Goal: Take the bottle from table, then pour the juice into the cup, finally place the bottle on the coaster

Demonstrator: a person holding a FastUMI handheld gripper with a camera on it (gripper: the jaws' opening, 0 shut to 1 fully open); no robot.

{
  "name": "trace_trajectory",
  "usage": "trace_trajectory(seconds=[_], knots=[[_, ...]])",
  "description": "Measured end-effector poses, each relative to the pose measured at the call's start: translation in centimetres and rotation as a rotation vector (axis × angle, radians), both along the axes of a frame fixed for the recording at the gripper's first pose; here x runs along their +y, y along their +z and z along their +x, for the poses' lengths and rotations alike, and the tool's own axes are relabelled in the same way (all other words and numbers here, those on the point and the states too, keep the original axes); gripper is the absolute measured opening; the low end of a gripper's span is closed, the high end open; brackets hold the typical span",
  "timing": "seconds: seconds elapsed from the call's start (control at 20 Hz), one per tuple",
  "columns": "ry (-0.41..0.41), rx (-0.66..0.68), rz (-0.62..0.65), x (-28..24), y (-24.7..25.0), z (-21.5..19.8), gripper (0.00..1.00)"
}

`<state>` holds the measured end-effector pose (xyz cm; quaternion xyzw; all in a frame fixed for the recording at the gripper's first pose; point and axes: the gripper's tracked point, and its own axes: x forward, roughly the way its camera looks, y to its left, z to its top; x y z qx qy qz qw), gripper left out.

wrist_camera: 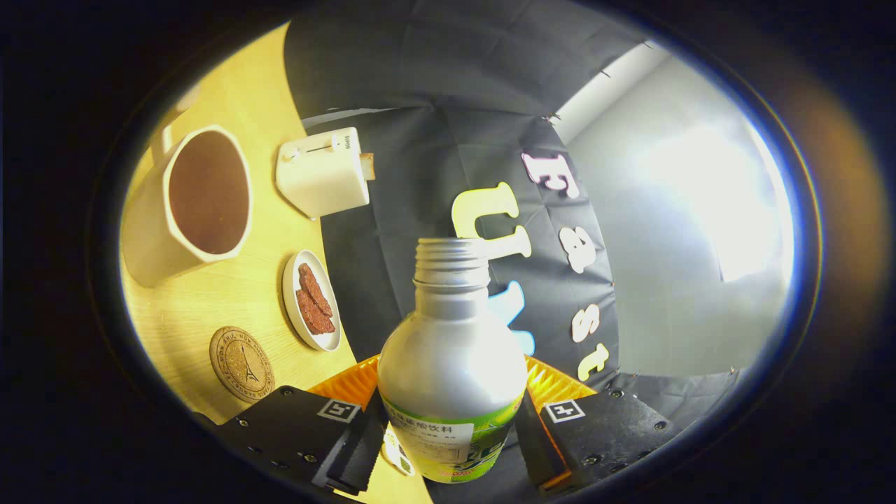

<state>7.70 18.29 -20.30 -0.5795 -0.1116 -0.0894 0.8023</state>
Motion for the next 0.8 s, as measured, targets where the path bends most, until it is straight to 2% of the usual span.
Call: trace_trajectory(seconds=[0.25,0.45,0.65,0.8], knots=[[-0.037,-0.018,0.15,-1.8,-0.1,-0.2,0.8],[-0.05,0.019,0.272,-2.9,-1.1,0.4,0.8],[-0.02,0.126,0.45,-2.9,-3.4,1.2,0.8],[0.032,0.206,0.597,-2.4,-4.8,1.5,0.8]])
